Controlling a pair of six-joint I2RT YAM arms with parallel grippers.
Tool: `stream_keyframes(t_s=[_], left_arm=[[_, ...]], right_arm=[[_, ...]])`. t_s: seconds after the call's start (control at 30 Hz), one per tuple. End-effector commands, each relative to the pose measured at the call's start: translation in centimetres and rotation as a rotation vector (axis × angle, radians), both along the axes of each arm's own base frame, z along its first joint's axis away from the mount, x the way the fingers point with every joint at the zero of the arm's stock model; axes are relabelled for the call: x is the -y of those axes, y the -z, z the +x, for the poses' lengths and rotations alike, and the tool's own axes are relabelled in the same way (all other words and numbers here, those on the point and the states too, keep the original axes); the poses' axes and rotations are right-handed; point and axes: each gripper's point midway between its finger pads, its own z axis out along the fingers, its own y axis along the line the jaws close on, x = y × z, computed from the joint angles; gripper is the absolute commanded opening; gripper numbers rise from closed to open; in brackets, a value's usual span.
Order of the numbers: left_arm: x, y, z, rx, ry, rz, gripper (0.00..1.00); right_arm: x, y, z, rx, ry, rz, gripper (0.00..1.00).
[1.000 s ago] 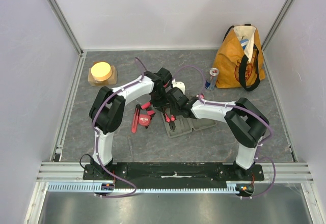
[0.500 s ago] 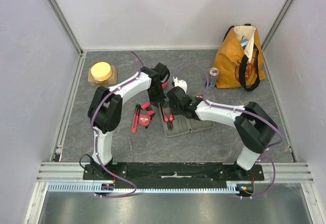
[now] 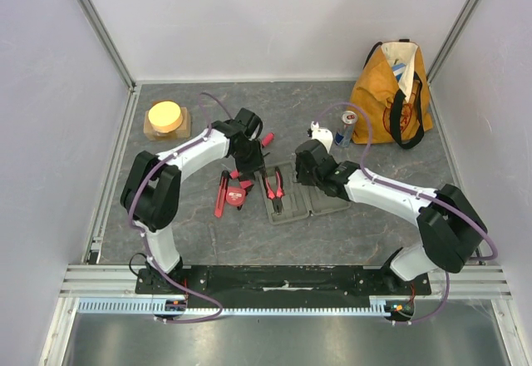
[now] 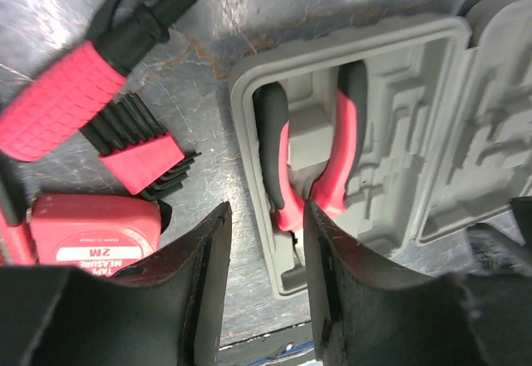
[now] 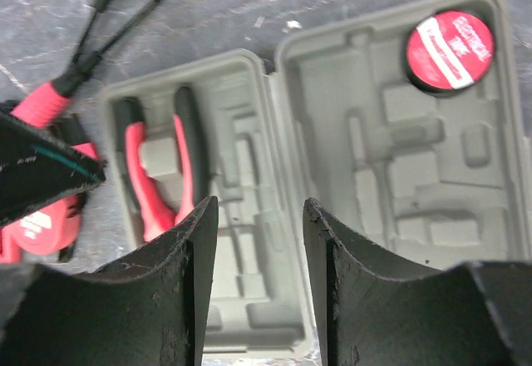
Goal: Pack the tool kit
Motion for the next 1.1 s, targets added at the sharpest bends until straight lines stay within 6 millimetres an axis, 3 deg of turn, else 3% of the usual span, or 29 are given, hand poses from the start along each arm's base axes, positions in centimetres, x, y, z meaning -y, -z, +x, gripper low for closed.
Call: stream_keyframes(t_s=[0.0, 0.27, 0.5, 0.63, 0.73, 0.87, 1.07], left_arm=[[2.6, 0.7, -0.1, 0.03, 0.136, -0.135, 0.48], [1.8, 4.4, 0.5, -0.028, 0.167, -0.027, 0.5], [2.5, 5.9, 1.2, -0.057, 0.196, -0.023, 0.35], [2.3, 6.4, 1.7, -0.061, 0.207, 0.005, 0.22], [2.7, 6.5, 1.8, -0.069, 0.214, -0.008, 0.16], [2.9, 6.6, 1.6, -0.081, 0.218, -0.016, 0.14], [2.8, 6.8, 1.3, -0.092, 0.222, -0.015, 0.14]], right_arm=[[1.9, -0.5, -0.2, 0.002, 0.067, 0.013, 0.52], [2.8, 0.0, 0.0, -0.016, 0.097, 0.012, 0.52], [2.8, 0.9, 0.7, -0.038, 0.098, 0.003, 0.51], [1.4, 1.7, 1.1, -0.06, 0.032, 0.005, 0.45], [-0.6, 2.5, 1.3, -0.087, -0.054, 0.02, 0.33], [-2.6, 3.6, 1.9, -0.115, -0.121, 0.041, 0.23], [-3.7, 4.7, 2.5, -0.137, -0.148, 0.039, 0.18]])
